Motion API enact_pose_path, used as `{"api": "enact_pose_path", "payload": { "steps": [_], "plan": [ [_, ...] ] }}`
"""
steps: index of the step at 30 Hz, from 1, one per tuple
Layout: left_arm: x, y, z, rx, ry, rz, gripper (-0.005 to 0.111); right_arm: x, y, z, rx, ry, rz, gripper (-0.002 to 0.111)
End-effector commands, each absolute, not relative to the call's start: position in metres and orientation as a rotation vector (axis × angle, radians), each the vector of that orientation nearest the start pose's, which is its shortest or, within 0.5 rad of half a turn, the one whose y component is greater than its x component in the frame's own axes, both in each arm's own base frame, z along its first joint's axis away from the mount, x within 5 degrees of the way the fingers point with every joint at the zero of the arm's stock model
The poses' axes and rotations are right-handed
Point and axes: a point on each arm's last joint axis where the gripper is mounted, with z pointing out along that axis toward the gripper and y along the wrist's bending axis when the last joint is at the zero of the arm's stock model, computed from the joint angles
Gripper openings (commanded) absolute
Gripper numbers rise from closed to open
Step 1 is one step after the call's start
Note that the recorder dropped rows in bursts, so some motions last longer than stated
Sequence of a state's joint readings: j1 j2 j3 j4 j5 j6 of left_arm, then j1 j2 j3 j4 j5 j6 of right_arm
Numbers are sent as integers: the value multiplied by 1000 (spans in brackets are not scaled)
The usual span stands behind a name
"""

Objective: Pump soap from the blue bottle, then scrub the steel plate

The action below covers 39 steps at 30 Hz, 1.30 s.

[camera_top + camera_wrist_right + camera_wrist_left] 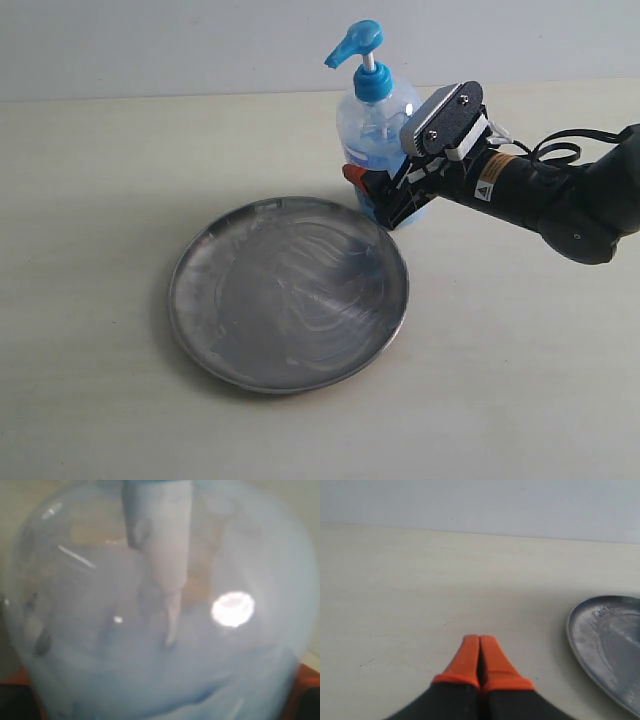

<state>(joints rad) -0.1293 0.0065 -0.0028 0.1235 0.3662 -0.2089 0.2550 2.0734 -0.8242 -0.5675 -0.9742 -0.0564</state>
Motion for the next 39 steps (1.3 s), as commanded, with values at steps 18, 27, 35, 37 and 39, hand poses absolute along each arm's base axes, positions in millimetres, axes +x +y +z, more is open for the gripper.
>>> {"api": "enact_pose_path", "payload": {
  "steps": [18, 27, 35, 37, 39],
  "plan": [
    [53, -3, 181, -1, 1839, -114, 0, 350, 134, 121, -874, 1518, 312, 0],
    [53, -3, 182, -6, 1833, -123, 0, 350, 134, 121, -878, 1516, 308, 0],
    [52, -3, 201, -9, 1772, -133, 0, 350, 134, 121, -879, 1516, 304, 0],
    [51, -3, 206, -9, 1755, -136, 0, 350, 134, 121, -879, 1516, 304, 0],
    [52, -3, 211, -9, 1754, -136, 0, 350, 134, 121, -880, 1518, 304, 0]
  ]
}}
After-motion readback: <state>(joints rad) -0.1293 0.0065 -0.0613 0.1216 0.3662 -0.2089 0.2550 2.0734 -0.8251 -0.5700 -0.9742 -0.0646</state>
